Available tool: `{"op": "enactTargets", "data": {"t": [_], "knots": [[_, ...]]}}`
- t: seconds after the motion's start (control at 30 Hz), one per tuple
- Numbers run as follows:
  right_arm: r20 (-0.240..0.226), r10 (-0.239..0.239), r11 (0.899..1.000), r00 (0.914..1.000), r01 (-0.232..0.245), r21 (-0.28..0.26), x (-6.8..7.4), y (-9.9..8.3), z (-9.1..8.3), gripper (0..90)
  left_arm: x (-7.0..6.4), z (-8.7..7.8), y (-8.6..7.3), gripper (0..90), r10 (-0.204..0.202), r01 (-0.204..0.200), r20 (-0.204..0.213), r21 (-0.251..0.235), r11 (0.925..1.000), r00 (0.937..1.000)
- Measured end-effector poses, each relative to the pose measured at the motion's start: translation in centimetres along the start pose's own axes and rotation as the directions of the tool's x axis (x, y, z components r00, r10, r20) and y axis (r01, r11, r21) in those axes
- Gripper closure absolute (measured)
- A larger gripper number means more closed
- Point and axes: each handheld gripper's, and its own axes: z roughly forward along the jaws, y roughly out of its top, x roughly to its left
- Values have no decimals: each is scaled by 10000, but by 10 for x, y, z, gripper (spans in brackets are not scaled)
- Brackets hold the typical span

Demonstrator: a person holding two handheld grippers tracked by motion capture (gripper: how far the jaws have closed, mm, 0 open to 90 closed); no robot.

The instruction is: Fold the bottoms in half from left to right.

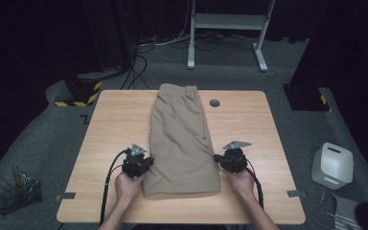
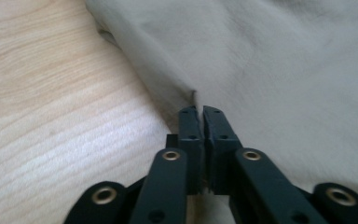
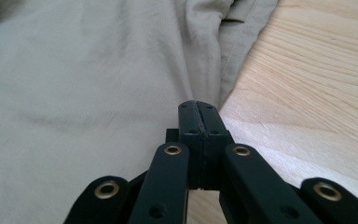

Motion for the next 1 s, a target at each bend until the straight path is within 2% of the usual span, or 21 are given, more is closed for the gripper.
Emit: {"op": "enactTargets", "data": {"t": [0.13,0.23,0.3,0.4,0.5,0.6,0.67,0.73,0.8,0.83,0.93,0.97,1.0], "knots": [[-56,-222,9998,9997,222,-22,4,-6,-9,900,-5,-9,-6,882,328,-332,168,248,9991,9993],[-223,-472,9987,9986,476,172,10,-12,-13,886,-7,-15,-12,863,309,-316,205,366,9988,9993],[-180,-529,9985,9984,532,134,12,-13,-15,835,-5,-18,-12,768,206,-210,146,237,9995,9997],[-284,-222,9994,9993,214,-285,9,-7,-18,737,-2,-18,-5,588,-124,124,3,-163,9998,9999],[-116,-67,9982,9999,60,-600,10,7,-13,678,-3,-12,5,559,-85,80,-106,-423,9991,9999],[-159,186,9982,9997,-195,-565,9,21,2,661,-2,0,12,583,-158,150,-185,-388,9991,9997],[-69,340,9986,9994,-342,-414,6,28,15,680,1,7,13,641,-374,369,-128,-399,9985,9992],[-4,347,9991,9994,-347,-234,4,31,25,779,4,9,13,751,-435,430,-182,-295,9986,9989],[153,173,9997,9997,-170,-157,5,30,28,893,5,8,11,845,-208,205,-280,-120,9997,9994],[265,28,9998,9996,-23,-182,5,29,27,898,5,7,11,876,-57,55,-309,-52,10000,9995],[828,-288,9986,9961,324,-428,4,24,16,900,5,1,8,894,150,-146,-280,135,9998,9995],[940,-167,9985,9954,214,-495,1,20,10,900,6,-1,5,894,129,-129,-36,145,9998,9999],[724,2,9988,9974,33,-484,-5,16,6,900,5,-2,4,894,160,-162,101,165,9997,9998]]}}
